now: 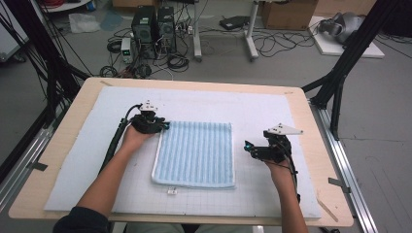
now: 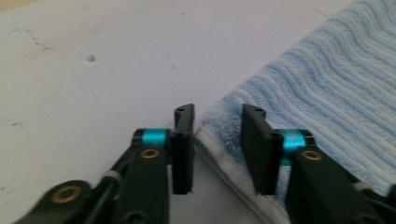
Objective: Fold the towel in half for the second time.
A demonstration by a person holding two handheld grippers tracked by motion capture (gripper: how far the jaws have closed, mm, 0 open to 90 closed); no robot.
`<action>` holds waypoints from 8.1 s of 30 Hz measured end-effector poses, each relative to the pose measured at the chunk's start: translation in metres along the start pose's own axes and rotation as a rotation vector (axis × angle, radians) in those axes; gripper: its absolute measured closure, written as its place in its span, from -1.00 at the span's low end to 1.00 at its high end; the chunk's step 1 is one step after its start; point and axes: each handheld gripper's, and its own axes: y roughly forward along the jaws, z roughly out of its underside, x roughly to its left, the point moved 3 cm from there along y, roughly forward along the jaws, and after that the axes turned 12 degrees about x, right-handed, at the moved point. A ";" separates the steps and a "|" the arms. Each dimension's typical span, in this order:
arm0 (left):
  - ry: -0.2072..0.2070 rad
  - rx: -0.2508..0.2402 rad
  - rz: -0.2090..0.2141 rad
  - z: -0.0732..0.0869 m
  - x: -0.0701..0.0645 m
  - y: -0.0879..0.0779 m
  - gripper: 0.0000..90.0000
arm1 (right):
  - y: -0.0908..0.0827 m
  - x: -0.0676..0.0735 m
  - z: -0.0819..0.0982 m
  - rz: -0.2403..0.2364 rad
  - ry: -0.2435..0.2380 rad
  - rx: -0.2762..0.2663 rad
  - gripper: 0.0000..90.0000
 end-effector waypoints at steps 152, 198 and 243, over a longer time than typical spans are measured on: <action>-0.028 -0.218 0.249 0.066 -0.079 -0.096 0.39 | -0.004 0.079 0.022 -0.197 -0.160 0.041 0.48; -0.099 -0.219 0.093 0.058 -0.054 -0.082 0.00 | 0.011 0.044 0.015 -0.089 -0.095 0.075 -0.14; -0.075 -0.409 -0.010 0.073 -0.025 -0.131 -0.47 | -0.045 0.008 0.012 0.054 -0.067 -0.075 -0.75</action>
